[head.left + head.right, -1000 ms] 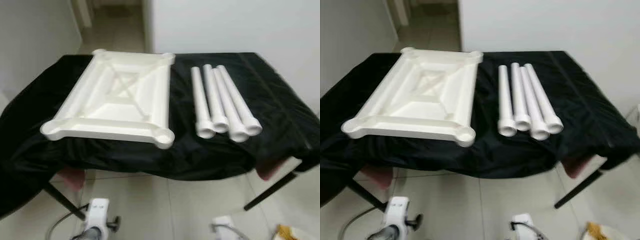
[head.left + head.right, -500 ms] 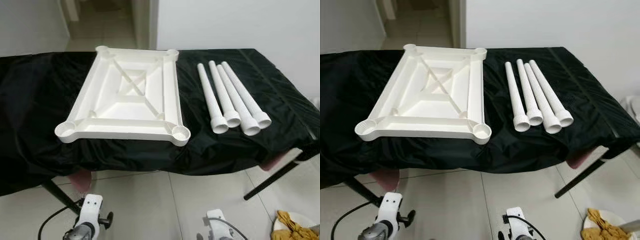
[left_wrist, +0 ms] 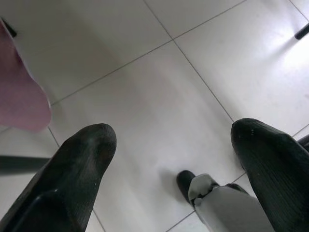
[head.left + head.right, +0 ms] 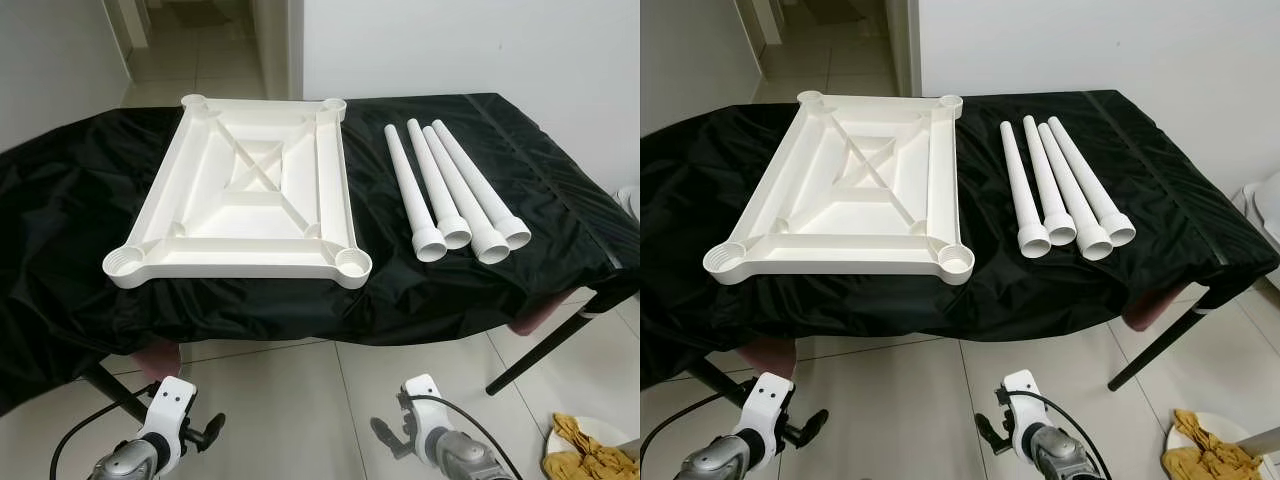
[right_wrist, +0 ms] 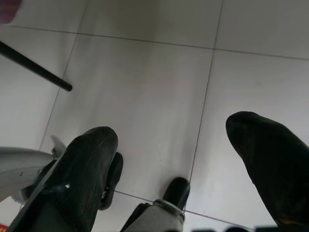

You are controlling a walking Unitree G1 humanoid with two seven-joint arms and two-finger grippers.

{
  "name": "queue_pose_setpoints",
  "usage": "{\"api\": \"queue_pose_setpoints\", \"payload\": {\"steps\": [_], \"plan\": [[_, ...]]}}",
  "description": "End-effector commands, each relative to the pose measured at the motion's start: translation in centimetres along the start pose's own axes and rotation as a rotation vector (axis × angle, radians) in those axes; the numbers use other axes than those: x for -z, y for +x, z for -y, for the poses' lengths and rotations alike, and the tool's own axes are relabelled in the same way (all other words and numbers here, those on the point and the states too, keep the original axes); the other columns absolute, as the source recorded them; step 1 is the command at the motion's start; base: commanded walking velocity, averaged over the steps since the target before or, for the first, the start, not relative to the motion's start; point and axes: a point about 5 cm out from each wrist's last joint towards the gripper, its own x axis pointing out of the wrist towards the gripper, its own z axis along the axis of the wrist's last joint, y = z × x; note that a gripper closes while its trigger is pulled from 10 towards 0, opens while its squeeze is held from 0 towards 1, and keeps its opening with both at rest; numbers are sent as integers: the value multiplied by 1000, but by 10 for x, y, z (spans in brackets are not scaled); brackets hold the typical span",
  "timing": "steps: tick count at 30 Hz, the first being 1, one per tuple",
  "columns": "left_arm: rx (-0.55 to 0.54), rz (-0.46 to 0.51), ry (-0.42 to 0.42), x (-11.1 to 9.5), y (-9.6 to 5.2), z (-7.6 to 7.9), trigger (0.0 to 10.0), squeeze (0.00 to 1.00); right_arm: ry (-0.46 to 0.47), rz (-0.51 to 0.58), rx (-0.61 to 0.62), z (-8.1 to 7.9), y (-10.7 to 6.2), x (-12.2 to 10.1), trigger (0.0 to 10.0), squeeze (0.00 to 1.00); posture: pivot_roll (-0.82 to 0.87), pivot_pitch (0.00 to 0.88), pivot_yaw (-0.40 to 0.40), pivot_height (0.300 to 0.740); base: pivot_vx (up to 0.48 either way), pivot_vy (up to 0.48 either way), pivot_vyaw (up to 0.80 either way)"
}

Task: Building children table

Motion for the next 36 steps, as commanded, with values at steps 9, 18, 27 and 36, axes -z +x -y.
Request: {"api": "queue_pose_setpoints", "payload": {"steps": [9, 18, 27, 36], "plan": [[404, 10, 112, -13, -33, -10, 10000, 0, -167, 104, -343, 3, -5, -33, 10000, 0, -14, 20, 49, 740, 0, 0, 0], [660, 44, 198, -64, -63, -20, 10000, 0, -269, 156, -565, 26, -25, -74, 10000, 0, -7, 14, 44, 740, 0, 0, 0], [677, 80, 395, -134, -98, -57, 10000, 0, -329, 406, -725, 46, -65, -166, 10000, 0, -1, 15, 44, 740, 0, 0, 0], [566, 181, 440, -191, -103, -72, 10000, 0, -313, 603, -748, 42, -72, -218, 10000, 0, 2, 9, 47, 740, 0, 0, 0]]}}
